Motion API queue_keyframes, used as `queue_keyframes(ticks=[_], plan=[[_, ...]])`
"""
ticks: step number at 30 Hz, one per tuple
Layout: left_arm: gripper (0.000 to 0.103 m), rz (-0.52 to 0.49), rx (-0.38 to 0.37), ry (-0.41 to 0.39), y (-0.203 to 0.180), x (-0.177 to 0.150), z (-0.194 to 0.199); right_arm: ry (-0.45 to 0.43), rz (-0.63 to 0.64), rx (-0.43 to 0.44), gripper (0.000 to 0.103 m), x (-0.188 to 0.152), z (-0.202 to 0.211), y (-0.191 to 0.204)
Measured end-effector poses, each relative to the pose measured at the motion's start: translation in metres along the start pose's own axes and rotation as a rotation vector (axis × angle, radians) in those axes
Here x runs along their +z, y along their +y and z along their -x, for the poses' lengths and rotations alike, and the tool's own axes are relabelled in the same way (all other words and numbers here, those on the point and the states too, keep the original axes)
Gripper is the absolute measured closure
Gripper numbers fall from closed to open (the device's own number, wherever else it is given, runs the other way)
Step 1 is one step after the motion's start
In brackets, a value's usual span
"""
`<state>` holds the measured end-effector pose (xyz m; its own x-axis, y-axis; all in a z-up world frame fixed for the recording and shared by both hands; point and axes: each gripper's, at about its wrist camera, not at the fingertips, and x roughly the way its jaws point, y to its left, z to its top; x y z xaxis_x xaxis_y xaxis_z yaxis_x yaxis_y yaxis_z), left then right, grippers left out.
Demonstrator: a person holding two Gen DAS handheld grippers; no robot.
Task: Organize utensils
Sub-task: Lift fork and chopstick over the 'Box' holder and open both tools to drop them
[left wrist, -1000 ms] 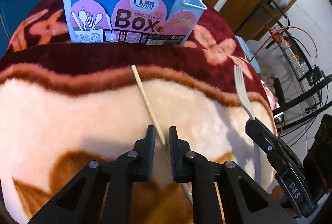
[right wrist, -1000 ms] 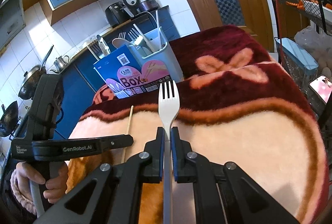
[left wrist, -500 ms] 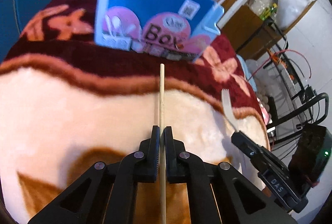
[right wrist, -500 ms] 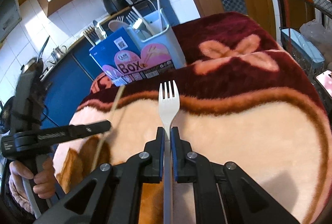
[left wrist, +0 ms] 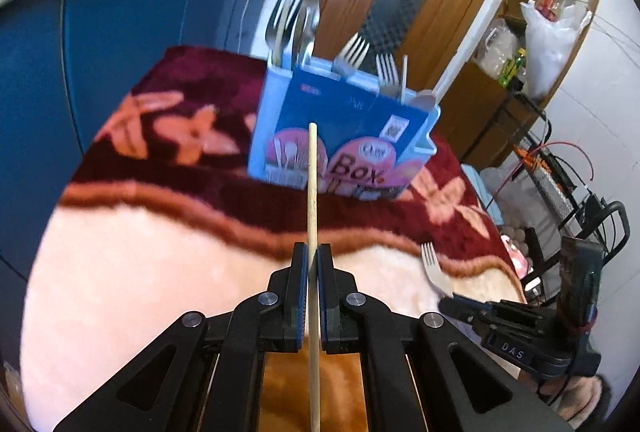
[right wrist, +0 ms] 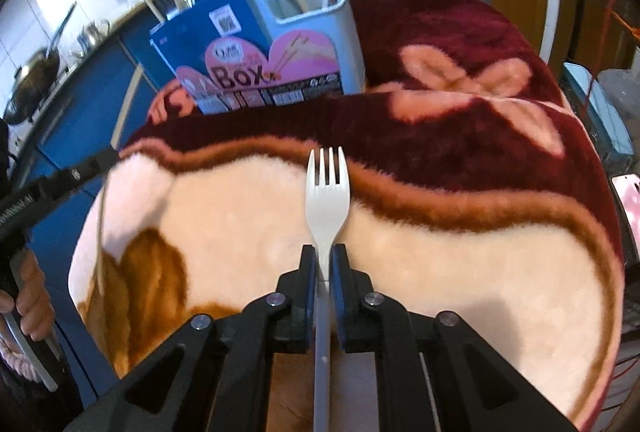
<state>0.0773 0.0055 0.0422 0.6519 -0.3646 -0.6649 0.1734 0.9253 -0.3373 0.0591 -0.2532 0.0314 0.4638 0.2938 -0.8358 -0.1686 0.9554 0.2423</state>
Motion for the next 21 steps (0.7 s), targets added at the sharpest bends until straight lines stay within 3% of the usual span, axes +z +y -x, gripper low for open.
queue_keyframes(ticks=[7,8,11,15,21], plan=[[0.098,-0.072,0.028,-0.146,-0.006,0.027,0.017,0.115,0.055,0.007,0.088,0.017,-0.009,0.003],[0.098,-0.079,0.026,-0.165,-0.006,0.031,0.019,0.125,0.06,0.004,0.093,0.019,-0.009,0.003],[0.098,-0.09,0.021,-0.22,-0.009,0.047,0.025,0.118,0.077,0.004,0.093,0.018,-0.007,0.002],[0.098,-0.089,0.016,-0.298,-0.014,0.07,0.029,0.031,0.055,0.056,0.093,0.016,0.009,-0.002],[0.098,-0.108,0.01,-0.385,-0.028,0.098,0.029,-0.204,0.062,0.098,0.094,0.027,0.049,0.0]])
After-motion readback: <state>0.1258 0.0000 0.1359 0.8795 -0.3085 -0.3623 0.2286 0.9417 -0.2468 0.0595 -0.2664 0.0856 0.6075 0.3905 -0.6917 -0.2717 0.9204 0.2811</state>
